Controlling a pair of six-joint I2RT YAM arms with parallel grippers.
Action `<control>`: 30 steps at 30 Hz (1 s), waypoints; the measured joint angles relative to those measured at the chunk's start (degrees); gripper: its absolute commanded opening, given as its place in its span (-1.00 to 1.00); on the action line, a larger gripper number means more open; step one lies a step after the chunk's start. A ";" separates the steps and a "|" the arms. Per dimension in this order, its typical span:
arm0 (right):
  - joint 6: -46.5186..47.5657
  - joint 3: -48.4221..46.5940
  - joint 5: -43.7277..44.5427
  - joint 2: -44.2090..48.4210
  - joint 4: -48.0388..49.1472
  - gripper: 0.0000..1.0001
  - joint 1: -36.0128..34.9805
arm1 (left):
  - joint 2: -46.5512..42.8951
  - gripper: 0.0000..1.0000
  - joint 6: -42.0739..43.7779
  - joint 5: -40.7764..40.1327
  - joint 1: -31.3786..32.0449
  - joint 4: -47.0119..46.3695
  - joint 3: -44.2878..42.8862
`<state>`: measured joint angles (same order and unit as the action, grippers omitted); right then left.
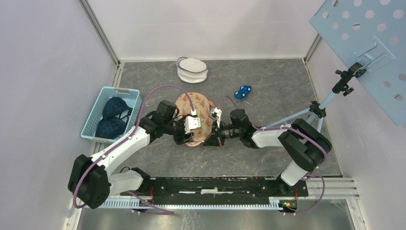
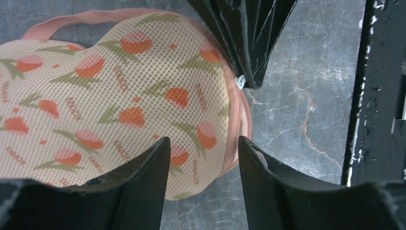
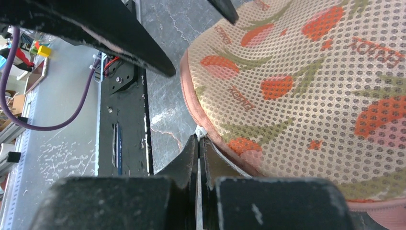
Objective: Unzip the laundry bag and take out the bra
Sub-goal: Unzip the laundry bag at the center of the board.
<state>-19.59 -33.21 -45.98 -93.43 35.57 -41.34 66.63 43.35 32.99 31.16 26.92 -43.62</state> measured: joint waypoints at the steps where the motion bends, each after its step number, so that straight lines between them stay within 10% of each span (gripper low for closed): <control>1: -0.11 -0.46 0.00 -0.33 -0.04 -1.00 -0.26 | 0.24 0.22 -0.90 0.44 0.22 -0.24 0.11; 6: -0.09 -1.60 -0.02 -0.87 -0.09 -1.00 -0.79 | 2.71 0.04 -3.93 1.03 2.05 -1.68 0.20; 15: 1.03 -1.60 0.13 -0.94 -1.38 -1.00 -0.76 | 4.68 -0.95 -5.84 -0.15 4.72 -3.10 1.27; 24: 4.74 -1.36 0.28 -0.92 -4.17 -1.00 2.47 | 4.35 -0.95 -2.34 -4.90 3.50 -3.28 4.15; 30: 4.44 0.07 0.55 0.50 -3.41 -1.00 4.35 | 7.02 -0.51 -1.86 -5.09 -1.99 -5.35 3.76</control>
<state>-15.16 -33.15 -45.43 -92.92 32.16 -36.99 73.65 41.50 27.90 29.17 21.56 -39.86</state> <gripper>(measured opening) 0.009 0.148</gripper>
